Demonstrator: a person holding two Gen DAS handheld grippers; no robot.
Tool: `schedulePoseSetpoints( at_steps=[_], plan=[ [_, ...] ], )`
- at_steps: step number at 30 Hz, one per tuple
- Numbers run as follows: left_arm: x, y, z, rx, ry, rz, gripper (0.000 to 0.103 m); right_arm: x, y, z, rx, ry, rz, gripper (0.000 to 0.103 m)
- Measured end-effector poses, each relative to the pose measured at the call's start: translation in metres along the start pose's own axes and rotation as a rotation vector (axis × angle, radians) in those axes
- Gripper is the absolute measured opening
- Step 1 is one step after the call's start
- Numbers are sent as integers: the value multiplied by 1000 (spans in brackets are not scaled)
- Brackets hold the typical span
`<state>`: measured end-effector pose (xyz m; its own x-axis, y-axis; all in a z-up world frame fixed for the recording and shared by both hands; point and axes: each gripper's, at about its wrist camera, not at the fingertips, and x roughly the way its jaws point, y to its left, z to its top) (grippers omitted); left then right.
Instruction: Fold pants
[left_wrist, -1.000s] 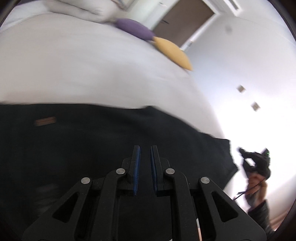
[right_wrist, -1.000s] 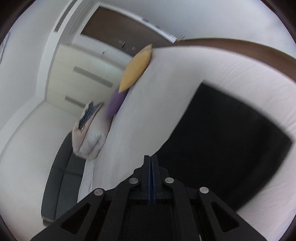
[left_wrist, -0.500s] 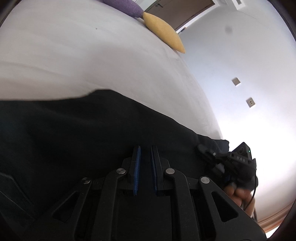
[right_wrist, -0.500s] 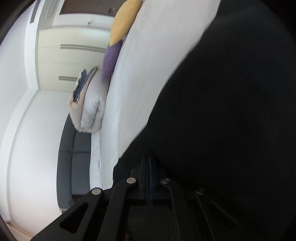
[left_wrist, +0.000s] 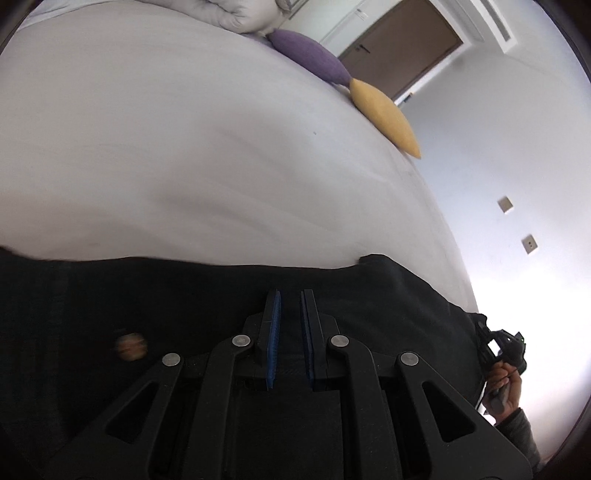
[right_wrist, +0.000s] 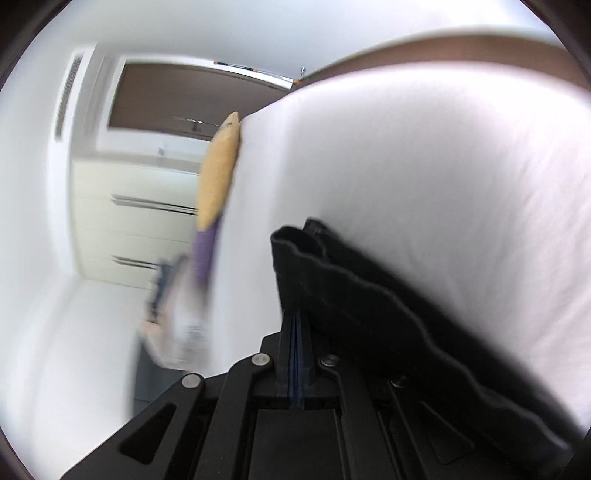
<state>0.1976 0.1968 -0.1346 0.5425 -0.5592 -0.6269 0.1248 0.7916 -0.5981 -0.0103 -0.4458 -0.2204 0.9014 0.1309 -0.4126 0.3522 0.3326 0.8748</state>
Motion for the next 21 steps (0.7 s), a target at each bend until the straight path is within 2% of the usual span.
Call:
schedulePoseSetpoints(
  at_steps=[4,9,12,13,14,15,16,17,21],
  plan=[
    [-26,20,-10,-3,-22,46,11,-10,-1,1,6,-21,-13,0],
    [-67,55,-12,-55,-51,32,11,-28,-4,11,38,-90,-57,0],
    [-83,65,-19,-37,-55,19,11,-71,-28,13,64,-122,-74,7],
    [-89,70,-24,-27,-60,26,11,-88,-28,10,50,-134,-68,15],
    [-91,70,-28,-24,-68,31,11,-108,-26,3,32,-148,-62,30],
    [-91,69,-33,-24,-82,29,11,-111,-14,-7,26,-155,-53,42],
    [-91,70,-35,-26,-90,26,11,-121,-15,-16,25,-157,-49,67],
    [-89,70,-39,-28,-94,27,11,-130,-16,-26,21,-160,-54,78],
    [-83,68,-48,-37,-92,34,11,-165,-34,-57,15,-156,-43,77]
  ],
)
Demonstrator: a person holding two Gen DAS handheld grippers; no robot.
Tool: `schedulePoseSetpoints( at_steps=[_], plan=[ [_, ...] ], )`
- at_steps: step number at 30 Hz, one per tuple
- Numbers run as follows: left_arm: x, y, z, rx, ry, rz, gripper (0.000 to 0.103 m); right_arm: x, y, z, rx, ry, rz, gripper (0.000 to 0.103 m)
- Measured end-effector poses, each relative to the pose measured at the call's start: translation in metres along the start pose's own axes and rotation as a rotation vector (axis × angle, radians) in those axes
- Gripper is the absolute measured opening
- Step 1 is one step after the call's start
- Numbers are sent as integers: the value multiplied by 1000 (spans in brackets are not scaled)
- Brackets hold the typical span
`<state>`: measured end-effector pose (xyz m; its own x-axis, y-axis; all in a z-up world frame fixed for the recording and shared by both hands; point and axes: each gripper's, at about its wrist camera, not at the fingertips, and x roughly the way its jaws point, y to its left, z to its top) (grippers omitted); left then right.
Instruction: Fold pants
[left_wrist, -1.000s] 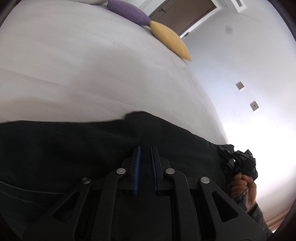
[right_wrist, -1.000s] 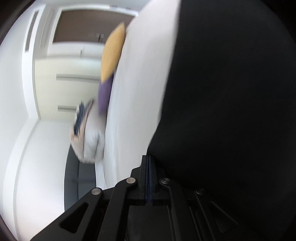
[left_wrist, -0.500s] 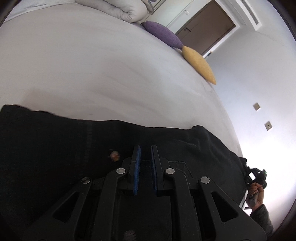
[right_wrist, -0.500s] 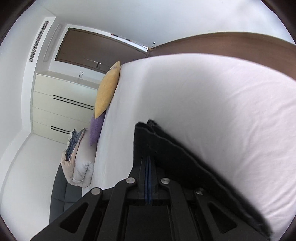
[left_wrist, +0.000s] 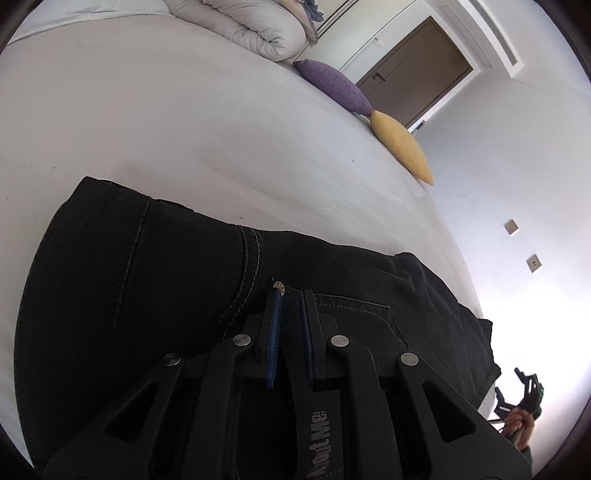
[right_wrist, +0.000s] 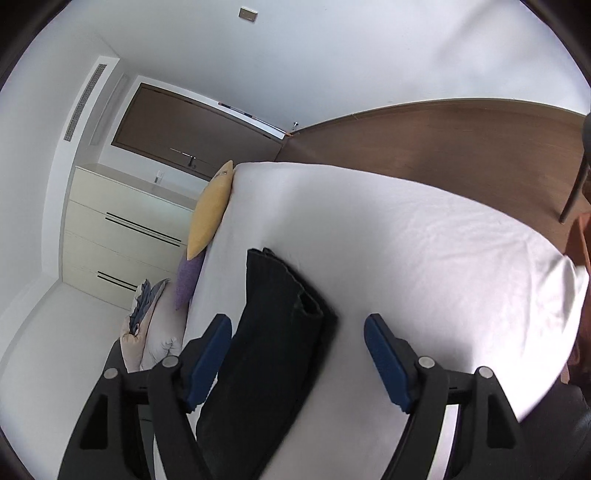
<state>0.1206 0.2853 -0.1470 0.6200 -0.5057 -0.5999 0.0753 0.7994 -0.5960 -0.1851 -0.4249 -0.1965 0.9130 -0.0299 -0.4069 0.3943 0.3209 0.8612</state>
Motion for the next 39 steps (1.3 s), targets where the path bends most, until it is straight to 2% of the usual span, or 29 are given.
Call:
schedulePoseSetpoints(
  at_steps=[4,6,9,10,13,15,17,21,22,26,28,30,35,39],
  plan=[
    [7,-5,1,-22,9,-20,11,1,-14,2,33,28,22,72],
    [19,-17,1,-8,1,-17,11,11,-7,4,23,56,18,69],
    [21,-20,-2,0,-14,-16,10,27,-8,4,13,91,-19,60],
    [21,-20,-3,2,-16,-11,10,29,-10,5,28,90,-17,52],
    [17,-32,-4,29,-11,56,11,35,-19,11,70,100,-10,38],
    [10,-54,-5,91,-13,111,11,36,-18,13,74,103,-1,38],
    [6,-75,-10,137,-21,90,11,41,-17,15,70,103,1,37],
    [18,-120,-26,168,7,-19,11,51,-15,19,87,96,28,37],
    [25,-128,-30,171,21,-38,11,53,-15,20,92,94,35,35],
    [58,-146,-47,132,98,-81,11,65,-22,23,137,105,59,13],
    [72,-148,-55,107,133,-84,11,64,-25,24,145,103,79,11],
    [80,-144,-63,85,155,-76,11,65,-21,23,115,100,80,12],
    [87,-130,-66,20,162,-130,11,62,-5,15,35,74,29,12],
    [93,-129,-68,29,154,-127,11,65,46,-13,-204,94,-14,12]
  ],
)
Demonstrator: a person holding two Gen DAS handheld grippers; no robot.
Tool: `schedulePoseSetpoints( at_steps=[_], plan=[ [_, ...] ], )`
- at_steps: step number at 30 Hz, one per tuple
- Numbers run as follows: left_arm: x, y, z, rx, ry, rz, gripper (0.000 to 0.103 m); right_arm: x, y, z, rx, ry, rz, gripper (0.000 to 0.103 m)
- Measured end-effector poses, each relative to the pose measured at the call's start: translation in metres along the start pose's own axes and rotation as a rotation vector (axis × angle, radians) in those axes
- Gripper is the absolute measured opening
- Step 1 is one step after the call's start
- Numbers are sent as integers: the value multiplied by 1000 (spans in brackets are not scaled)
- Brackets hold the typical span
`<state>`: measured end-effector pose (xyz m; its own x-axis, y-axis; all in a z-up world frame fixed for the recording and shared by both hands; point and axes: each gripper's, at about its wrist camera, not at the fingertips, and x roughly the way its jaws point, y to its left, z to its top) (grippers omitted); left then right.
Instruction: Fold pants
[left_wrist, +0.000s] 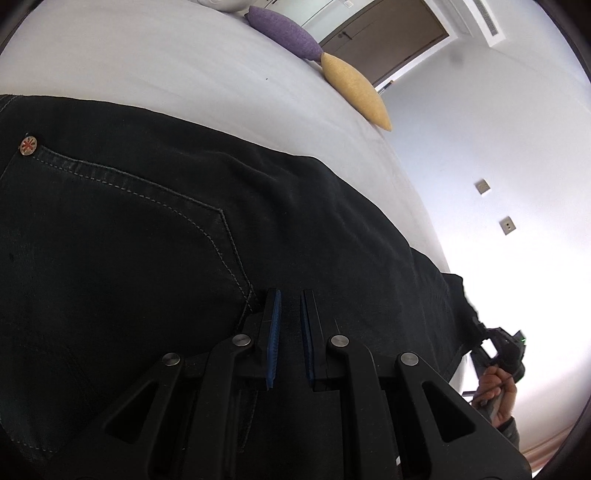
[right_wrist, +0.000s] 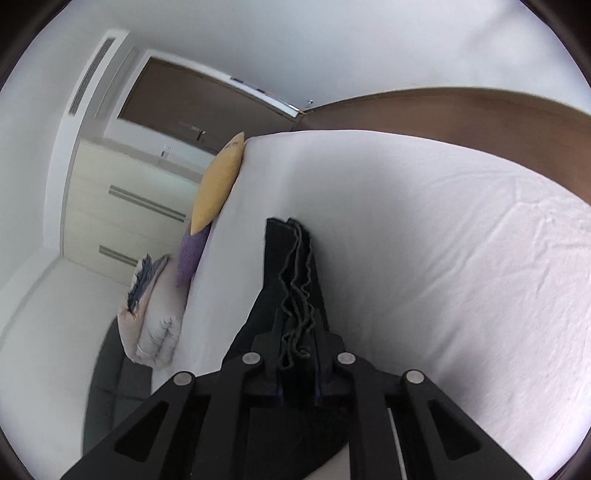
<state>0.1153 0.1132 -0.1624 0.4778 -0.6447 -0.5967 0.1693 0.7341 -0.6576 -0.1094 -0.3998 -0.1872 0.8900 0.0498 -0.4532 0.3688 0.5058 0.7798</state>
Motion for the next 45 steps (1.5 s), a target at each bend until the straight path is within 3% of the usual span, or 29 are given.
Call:
schedulePoseSetpoints(
  at_steps=[6,9,11,12,13,15,16,25,30,36,38,40,42,45],
  plan=[
    [3,4,-2,-1,-6,-3,11,33,104,-95,-619,118,-137,12],
    [2,1,-2,-35,-4,6,11,55,118,-149,-912,127,-289,12],
    [1,-6,0,-50,12,13,18,61,119,-170,-1046,95,-357,12],
    [2,-13,0,-45,18,8,33,63,119,-178,-1104,74,-380,12],
    [3,-21,0,-36,15,-9,61,64,120,-184,-1153,55,-400,12],
    [2,-42,2,-21,-4,-30,92,66,121,-191,-1210,29,-425,12],
    [5,-51,2,-20,-3,-35,97,67,122,-194,-1229,20,-433,12],
    [95,-127,-2,-84,212,-196,97,59,137,-220,-1455,-128,-502,12],
    [132,-155,-2,-87,279,-204,97,51,151,-241,-1524,-153,-466,12],
    [139,-159,-4,-110,294,-241,96,40,168,-263,-1561,-141,-385,12],
    [137,-157,-4,-107,299,-241,84,38,172,-272,-1579,-131,-361,12],
    [134,-153,-2,-99,313,-240,50,40,175,-279,-1592,-115,-348,13],
    [128,-147,0,-84,314,-228,28,41,179,-286,-1607,-103,-334,13],
    [115,-133,5,-69,297,-208,16,42,187,-294,-1636,-91,-311,13]
  ],
)
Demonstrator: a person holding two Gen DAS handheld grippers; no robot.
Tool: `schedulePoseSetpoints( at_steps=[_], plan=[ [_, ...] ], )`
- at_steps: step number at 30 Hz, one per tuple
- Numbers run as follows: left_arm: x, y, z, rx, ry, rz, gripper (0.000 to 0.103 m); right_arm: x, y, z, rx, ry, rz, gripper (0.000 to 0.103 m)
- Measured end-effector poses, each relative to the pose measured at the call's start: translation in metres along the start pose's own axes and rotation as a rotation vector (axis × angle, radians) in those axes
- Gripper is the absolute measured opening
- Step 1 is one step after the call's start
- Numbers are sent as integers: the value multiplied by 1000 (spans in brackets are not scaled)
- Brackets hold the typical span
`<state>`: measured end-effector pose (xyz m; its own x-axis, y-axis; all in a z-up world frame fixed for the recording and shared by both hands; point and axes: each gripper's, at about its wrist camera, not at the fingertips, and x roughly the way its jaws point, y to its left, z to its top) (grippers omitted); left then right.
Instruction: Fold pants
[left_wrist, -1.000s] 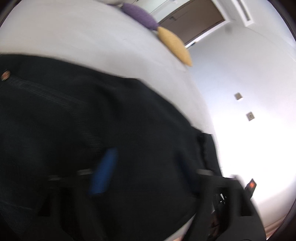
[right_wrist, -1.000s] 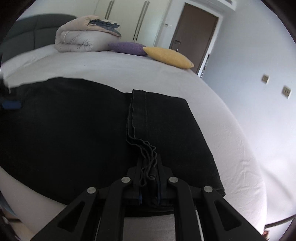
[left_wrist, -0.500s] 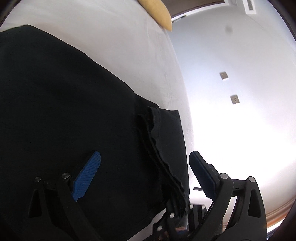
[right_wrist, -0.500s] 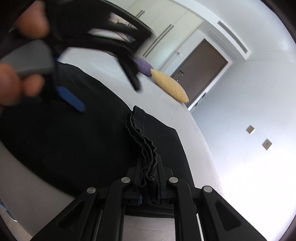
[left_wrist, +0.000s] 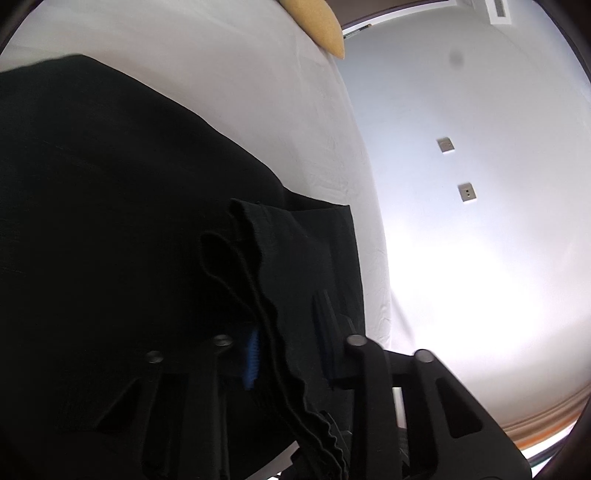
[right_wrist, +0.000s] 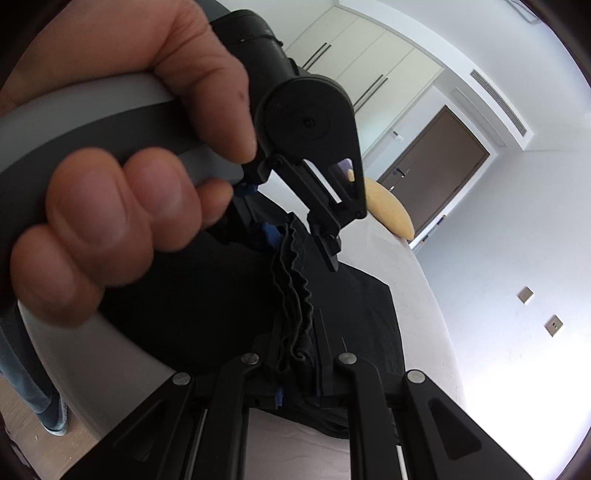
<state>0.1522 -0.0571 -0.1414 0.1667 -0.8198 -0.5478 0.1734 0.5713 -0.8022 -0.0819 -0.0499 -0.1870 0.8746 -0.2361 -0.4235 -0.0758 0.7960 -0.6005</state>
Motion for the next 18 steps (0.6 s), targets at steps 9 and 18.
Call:
schedulePoseSetpoints(
  at_steps=[9,18],
  plan=[
    [-50,36,13,15,-48,94,10,4,36,32,-125,-53,117,13],
    [-82,80,20,9,-77,189,10,19,66,48,-229,-65,213,13]
  ],
)
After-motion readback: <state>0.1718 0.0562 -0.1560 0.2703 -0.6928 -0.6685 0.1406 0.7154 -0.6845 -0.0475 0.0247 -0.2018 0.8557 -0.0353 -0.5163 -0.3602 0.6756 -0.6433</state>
